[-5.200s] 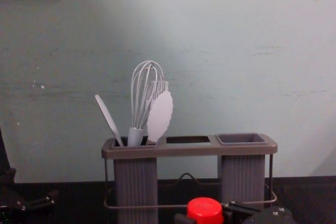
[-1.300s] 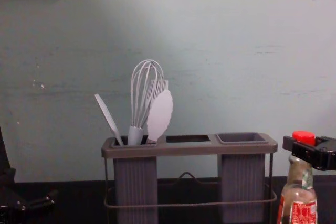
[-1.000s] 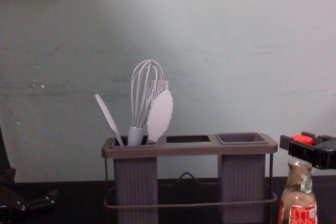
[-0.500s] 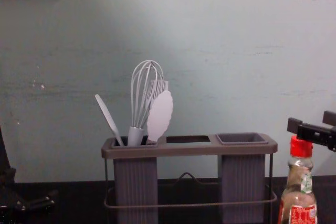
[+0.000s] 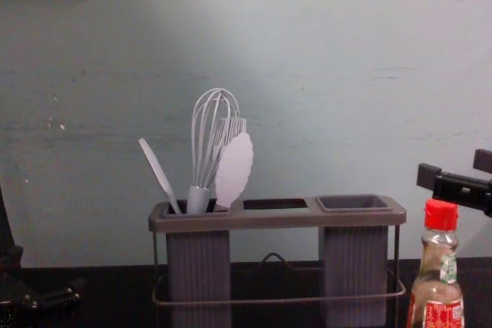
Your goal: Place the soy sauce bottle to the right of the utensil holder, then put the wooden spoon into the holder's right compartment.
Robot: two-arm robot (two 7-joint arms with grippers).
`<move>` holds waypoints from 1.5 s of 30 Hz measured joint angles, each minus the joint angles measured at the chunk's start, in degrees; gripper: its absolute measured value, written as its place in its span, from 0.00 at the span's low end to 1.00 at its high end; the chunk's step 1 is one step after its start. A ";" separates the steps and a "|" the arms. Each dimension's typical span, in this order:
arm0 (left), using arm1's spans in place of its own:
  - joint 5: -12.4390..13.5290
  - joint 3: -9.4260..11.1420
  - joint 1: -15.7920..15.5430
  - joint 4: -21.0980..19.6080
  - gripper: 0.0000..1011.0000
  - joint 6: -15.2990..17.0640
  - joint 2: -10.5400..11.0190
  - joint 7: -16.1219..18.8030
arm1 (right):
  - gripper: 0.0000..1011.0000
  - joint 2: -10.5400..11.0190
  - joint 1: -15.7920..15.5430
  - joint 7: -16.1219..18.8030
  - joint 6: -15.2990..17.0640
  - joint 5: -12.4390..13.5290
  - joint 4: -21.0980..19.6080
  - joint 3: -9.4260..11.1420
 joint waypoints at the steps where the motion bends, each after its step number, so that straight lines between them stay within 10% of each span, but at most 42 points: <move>1: 0.00 0.00 0.00 0.00 1.00 0.00 0.00 0.00 | 0.99 -0.01 -0.78 -0.50 0.37 -0.49 -1.15 -0.14; 22: 0.00 0.00 0.00 0.00 1.00 0.00 0.00 0.00 | 0.99 -2.80 -9.44 -5.72 4.79 -8.95 -11.13 -4.04; 45: 0.00 0.00 0.00 0.00 1.00 0.00 0.00 0.00 | 0.99 -8.85 -12.05 -8.05 9.59 -14.87 -9.19 -7.31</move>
